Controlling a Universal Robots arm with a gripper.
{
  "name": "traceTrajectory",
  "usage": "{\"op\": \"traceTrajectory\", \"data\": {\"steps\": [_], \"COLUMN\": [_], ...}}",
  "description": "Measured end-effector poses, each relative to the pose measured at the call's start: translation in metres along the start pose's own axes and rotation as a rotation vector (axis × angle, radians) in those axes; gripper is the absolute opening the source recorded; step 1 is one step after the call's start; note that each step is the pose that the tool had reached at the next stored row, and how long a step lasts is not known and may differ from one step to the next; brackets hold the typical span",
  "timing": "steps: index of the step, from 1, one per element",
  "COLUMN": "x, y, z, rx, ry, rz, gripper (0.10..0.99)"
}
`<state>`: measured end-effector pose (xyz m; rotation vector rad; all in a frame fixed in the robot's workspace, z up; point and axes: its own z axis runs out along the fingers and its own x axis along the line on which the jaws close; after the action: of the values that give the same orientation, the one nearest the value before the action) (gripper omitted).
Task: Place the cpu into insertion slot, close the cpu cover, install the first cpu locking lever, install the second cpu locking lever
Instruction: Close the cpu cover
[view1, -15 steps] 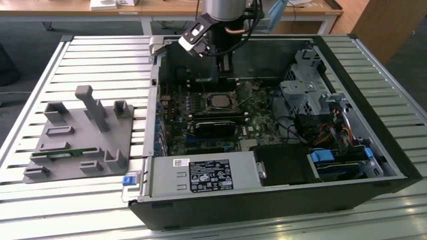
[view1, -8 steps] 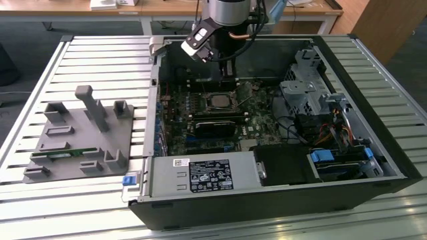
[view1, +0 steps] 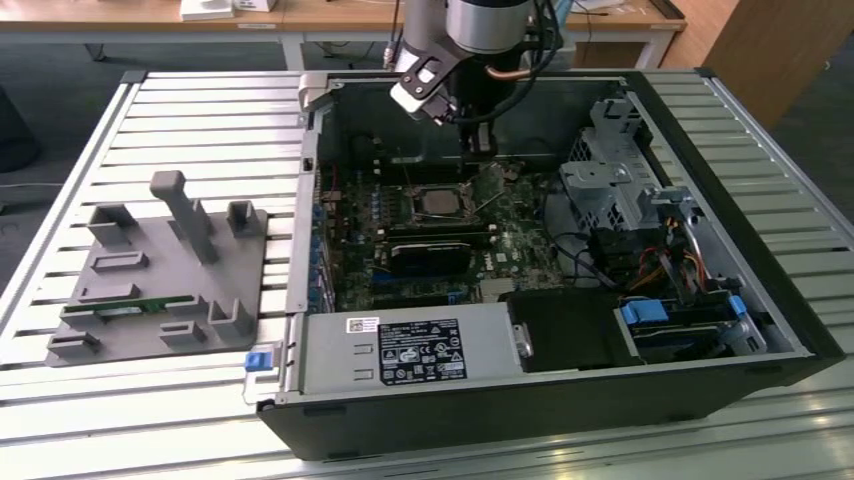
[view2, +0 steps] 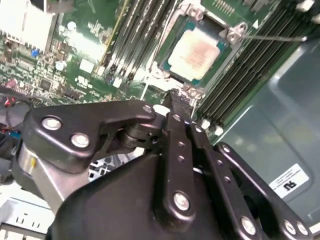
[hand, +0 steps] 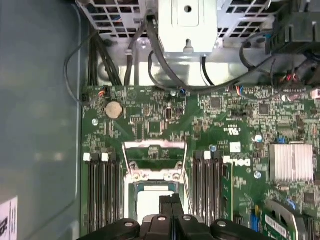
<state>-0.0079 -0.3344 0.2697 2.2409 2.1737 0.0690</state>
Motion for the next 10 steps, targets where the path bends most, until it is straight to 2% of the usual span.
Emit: {"op": "traceTrajectory", "data": {"steps": [3, 10], "x": [0.0, 0.0037], "y": [0.0009, 0.0104], "z": [0.0011, 0.0032], "rx": [0.001, 0.004], "ry": [0.0023, 0.0026], "rz": [-0.04, -0.045], "gripper": [0.106, 0.106]}}
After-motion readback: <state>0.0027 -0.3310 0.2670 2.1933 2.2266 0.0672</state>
